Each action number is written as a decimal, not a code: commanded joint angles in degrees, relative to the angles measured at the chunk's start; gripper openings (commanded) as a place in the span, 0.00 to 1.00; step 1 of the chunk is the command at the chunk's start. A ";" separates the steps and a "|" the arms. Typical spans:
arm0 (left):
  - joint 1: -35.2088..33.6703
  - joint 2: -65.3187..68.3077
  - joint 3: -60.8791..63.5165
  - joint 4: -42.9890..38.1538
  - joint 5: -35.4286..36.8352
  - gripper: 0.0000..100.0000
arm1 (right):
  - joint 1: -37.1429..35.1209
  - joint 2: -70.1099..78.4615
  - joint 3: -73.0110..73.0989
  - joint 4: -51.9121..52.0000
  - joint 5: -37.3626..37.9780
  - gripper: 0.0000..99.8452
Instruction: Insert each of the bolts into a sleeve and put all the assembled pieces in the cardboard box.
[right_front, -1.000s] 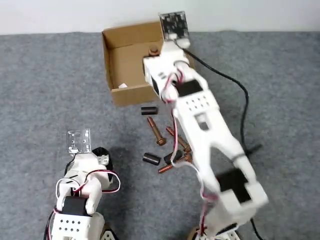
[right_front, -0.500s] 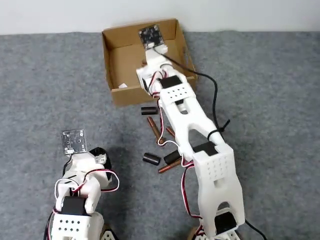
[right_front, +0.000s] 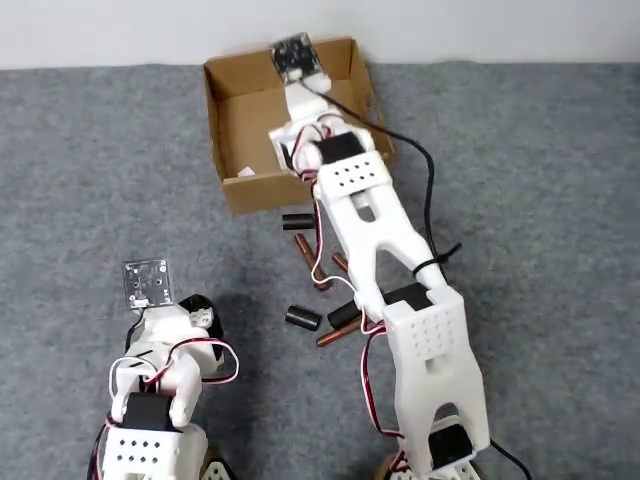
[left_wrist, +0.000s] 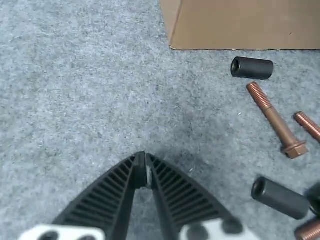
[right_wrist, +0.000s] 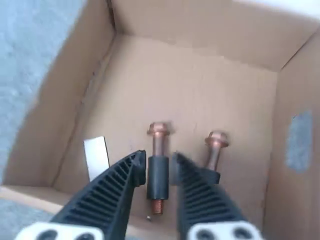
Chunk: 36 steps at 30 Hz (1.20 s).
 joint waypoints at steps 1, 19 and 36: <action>-0.53 -0.18 -0.48 -1.58 0.53 0.01 | -1.27 -1.10 -10.99 9.10 0.44 0.02; -0.53 -0.18 -0.48 -1.32 0.53 0.01 | -4.44 0.04 -25.05 51.74 23.30 0.03; -0.53 -0.18 -0.48 -1.32 0.44 0.01 | -5.23 14.81 -23.03 42.15 34.37 0.18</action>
